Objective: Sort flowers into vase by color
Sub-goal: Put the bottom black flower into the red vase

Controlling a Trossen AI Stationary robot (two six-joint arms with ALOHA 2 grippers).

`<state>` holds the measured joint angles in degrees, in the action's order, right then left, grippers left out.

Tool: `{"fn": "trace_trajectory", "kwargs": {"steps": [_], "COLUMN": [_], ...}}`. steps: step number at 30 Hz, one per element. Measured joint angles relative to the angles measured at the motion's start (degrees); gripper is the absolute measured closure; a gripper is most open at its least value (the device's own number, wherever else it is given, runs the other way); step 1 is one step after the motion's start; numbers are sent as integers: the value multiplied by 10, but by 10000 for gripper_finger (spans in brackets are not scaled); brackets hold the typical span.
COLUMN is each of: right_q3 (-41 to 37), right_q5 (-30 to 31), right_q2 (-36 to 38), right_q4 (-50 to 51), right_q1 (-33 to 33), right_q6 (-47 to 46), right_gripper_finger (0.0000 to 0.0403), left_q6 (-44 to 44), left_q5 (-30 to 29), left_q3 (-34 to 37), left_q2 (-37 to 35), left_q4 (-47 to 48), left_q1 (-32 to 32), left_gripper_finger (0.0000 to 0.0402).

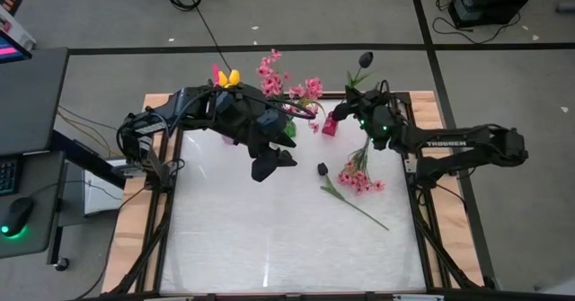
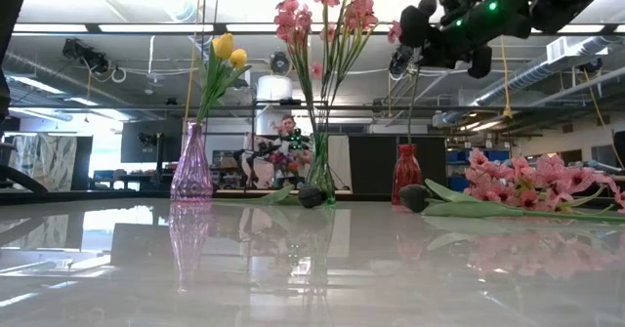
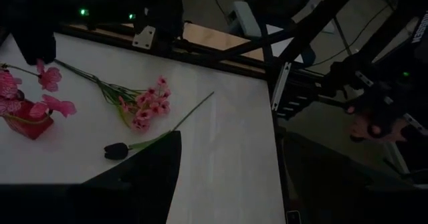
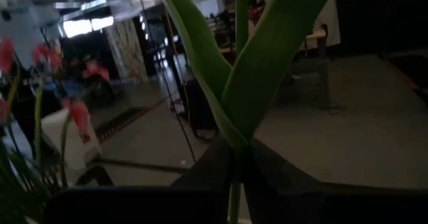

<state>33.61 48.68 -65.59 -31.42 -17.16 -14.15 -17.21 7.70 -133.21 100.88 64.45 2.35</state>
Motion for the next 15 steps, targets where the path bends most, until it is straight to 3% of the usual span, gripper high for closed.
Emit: {"fn": "trace_trajectory", "kwargs": {"steps": [10, 15], "right_q3": [0, 0], "right_q5": [-25, -23], "right_q2": [-54, -60], "right_q4": [-8, -10], "right_q1": [-6, -6], "right_q6": [-14, -13], "right_gripper_finger": [362, 342], "left_q6": [0, 0], "left_q5": [0, 0], "left_q3": [0, 0], "left_q2": [0, 0], "left_q4": [-4, -4], "left_q1": [0, 0], "left_gripper_finger": [134, 134]}}
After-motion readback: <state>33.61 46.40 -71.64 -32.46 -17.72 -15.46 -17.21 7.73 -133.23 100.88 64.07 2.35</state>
